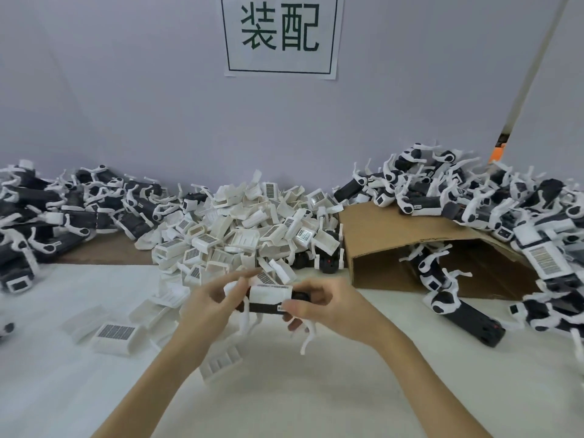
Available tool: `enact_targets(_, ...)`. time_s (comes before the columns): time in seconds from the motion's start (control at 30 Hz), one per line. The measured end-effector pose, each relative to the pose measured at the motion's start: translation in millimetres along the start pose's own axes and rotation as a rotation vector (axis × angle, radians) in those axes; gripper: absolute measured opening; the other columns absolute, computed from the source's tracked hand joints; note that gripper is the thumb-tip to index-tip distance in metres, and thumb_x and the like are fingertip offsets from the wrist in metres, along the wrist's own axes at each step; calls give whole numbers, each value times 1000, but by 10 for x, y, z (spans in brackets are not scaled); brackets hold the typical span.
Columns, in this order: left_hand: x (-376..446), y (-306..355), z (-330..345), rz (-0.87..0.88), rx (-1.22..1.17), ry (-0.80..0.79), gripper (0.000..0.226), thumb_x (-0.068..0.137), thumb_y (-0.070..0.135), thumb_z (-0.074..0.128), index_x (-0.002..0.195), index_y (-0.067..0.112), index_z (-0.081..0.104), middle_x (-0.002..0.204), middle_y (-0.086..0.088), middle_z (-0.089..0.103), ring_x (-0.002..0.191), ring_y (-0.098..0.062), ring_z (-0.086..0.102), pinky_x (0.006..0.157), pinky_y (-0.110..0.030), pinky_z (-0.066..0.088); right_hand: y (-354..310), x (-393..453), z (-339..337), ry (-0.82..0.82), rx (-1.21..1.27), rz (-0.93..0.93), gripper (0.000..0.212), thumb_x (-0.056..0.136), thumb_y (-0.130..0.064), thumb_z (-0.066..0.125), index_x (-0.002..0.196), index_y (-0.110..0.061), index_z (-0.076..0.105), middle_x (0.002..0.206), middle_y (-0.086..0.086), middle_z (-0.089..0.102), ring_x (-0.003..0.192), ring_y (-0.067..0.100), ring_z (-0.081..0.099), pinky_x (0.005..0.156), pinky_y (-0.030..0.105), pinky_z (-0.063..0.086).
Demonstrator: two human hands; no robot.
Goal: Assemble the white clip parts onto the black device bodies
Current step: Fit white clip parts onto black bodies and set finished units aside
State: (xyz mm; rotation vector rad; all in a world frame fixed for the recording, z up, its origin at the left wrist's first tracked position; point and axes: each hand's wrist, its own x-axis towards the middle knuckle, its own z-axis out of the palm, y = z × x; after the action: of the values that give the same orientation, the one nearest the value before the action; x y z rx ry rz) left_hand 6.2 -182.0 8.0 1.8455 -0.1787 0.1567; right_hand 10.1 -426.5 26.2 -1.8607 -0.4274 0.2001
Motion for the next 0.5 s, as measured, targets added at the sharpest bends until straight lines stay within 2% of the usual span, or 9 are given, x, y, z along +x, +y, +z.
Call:
enact_targets(0.07, -9, 62, 53, 27, -49, -2, 66, 92, 84, 42, 147, 50, 51, 120, 9, 67, 97, -6, 62, 94, -36, 47, -163, 75, -156, 43, -9, -32, 46, 80, -52, 84, 107, -16, 79, 97, 10, 80, 89, 28, 79, 81, 39, 64)
enact_targets(0.1, -7, 74, 68, 50, -121, -1, 79, 87, 86, 37, 152, 41, 44, 128, 11, 67, 106, -2, 64, 101, -36, 48, -237, 130, -272, 128, 67, -55, 47, 80, -50, 84, 107, -12, 79, 94, 13, 80, 88, 29, 79, 75, 36, 64)
enact_targets(0.13, 8, 87, 75, 60, -175, 20, 86, 86, 85, 31, 152, 32, 42, 135, 9, 66, 119, -6, 64, 110, -40, 47, -311, 182, -423, 253, 215, -78, 53, 81, -47, 84, 113, -5, 76, 93, 14, 80, 88, 30, 79, 71, 34, 64)
enact_targets(0.2, 33, 118, 54, 72, -221, 62, 77, 92, 70, 24, 148, 23, 50, 141, 4, 66, 131, -14, 63, 117, -49, 45, -450, 233, -739, 465, 652, -167, 76, 84, -50, 74, 137, 2, 59, 108, 19, 77, 104, 33, 76, 80, 33, 64)
enact_targets(0.23, 33, 113, 36, 60, -227, 70, 73, 95, 65, 24, 144, 22, 57, 138, 4, 69, 130, -13, 63, 115, -49, 47, -477, 228, -872, 517, 811, -206, 86, 84, -56, 69, 149, -4, 48, 123, 23, 72, 113, 33, 73, 88, 34, 63)
enact_targets(0.3, 25, 69, 0, 2, -248, 86, 70, 97, 64, 28, 131, 19, 69, 128, 6, 74, 123, -12, 67, 107, -44, 53, -459, 192, -979, 502, 839, -160, 93, 82, -66, 65, 158, -24, 32, 136, 27, 62, 117, 34, 71, 92, 37, 62)
enact_targets(0.33, 30, 48, -2, -29, -240, 88, 69, 97, 66, 31, 125, 19, 73, 123, 8, 76, 119, -12, 68, 103, -40, 55, -401, 184, -927, 463, 776, -104, 80, 84, -65, 65, 151, -30, 36, 136, 28, 63, 115, 35, 72, 89, 39, 63)
enact_targets(0.4, 40, 26, 21, -58, -173, 91, 65, 93, 70, 38, 115, 23, 76, 115, 13, 77, 109, -9, 71, 95, -31, 54, -227, 178, -657, 375, 679, -12, 58, 89, -55, 66, 135, -24, 49, 128, 27, 68, 110, 38, 74, 85, 42, 64)
enact_targets(0.5, 45, -23, 85, -1, -12, 104, 44, 96, 60, 49, 104, 26, 76, 102, 16, 77, 92, 1, 69, 78, -14, 48, 27, 151, -182, 286, 781, 58, 52, 94, -42, 66, 133, -9, 59, 117, 23, 74, 101, 37, 76, 78, 38, 64)
